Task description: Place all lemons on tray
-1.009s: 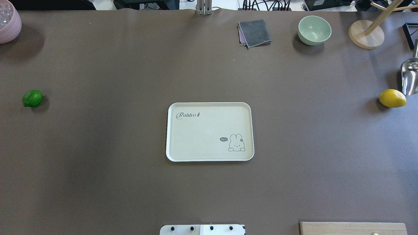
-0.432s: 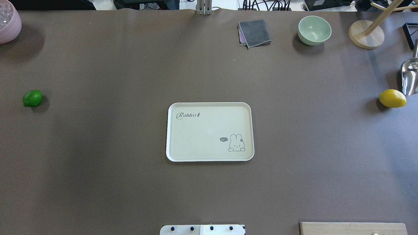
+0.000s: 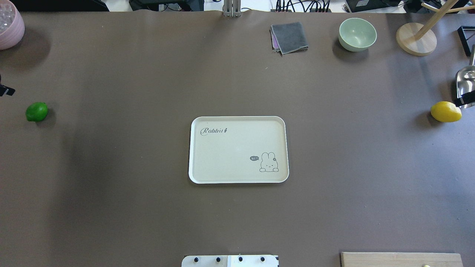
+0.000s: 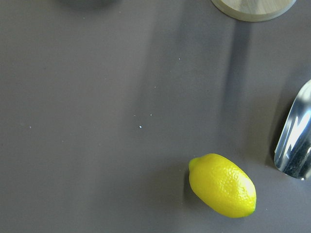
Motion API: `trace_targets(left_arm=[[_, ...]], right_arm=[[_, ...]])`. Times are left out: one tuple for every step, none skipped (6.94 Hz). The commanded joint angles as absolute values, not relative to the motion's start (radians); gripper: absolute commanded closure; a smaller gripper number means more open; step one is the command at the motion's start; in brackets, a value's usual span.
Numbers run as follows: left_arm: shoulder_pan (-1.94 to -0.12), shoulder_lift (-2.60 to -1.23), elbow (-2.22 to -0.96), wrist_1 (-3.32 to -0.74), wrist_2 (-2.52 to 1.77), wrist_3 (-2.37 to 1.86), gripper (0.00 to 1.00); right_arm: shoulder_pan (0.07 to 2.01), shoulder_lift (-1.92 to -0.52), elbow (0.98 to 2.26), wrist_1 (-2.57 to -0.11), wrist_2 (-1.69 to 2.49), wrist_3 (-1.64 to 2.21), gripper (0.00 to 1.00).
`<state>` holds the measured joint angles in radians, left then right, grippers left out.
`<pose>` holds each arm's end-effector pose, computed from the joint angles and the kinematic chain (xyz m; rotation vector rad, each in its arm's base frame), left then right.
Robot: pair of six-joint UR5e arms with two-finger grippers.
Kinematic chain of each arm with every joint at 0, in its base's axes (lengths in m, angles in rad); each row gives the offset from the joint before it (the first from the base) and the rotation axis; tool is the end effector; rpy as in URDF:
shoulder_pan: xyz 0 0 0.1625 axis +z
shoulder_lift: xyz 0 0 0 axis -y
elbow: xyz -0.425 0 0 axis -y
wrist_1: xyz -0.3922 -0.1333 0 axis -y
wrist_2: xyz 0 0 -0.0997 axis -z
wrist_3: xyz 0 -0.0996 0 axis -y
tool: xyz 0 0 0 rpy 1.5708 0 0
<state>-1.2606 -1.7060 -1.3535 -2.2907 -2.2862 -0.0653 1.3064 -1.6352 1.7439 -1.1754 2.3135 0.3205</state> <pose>0.1102 -0.5664 0.6168 0.4737 0.7979 0.4552 -0.0632 -0.4856 0.5602 0.2504 -0.8337 -0.1346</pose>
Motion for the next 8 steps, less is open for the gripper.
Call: trace_targets(left_arm=[[-1.204, -1.72, -1.325, -2.342, -2.286, -0.158, 0.01], [-1.181, -1.718, -1.324, -2.345, -2.286, -0.184, 0.01], [-1.155, -1.717, -1.321, -2.355, -2.286, -0.211, 0.01], [-1.141, -1.717, -1.313, -2.365, -2.286, -0.212, 0.01], [-1.132, -1.717, -1.296, -2.371, -2.284, -0.213, 0.01], [-1.121, -1.717, -1.284, -2.375, -2.284, -0.213, 0.01], [-1.109, -1.715, -1.276, -2.375, -2.284, -0.212, 0.01], [-1.106, -1.715, -1.276, -2.379, -2.284, -0.212, 0.04]], right_arm=[[1.304, -1.637, 1.743, -1.177, 2.313, 0.324, 0.0], [1.304, -1.637, 1.741, -1.177, 2.313, 0.324, 0.0], [1.304, -1.638, 1.74, -1.177, 2.313, 0.324, 0.0], [1.304, -1.638, 1.738, -1.177, 2.313, 0.324, 0.0], [1.304, -1.638, 1.736, -1.177, 2.313, 0.324, 0.0], [1.304, -1.638, 1.736, -1.177, 2.313, 0.324, 0.0], [1.304, -1.638, 1.736, -1.177, 2.313, 0.324, 0.0], [1.304, -1.637, 1.736, -1.177, 2.313, 0.324, 0.0]])
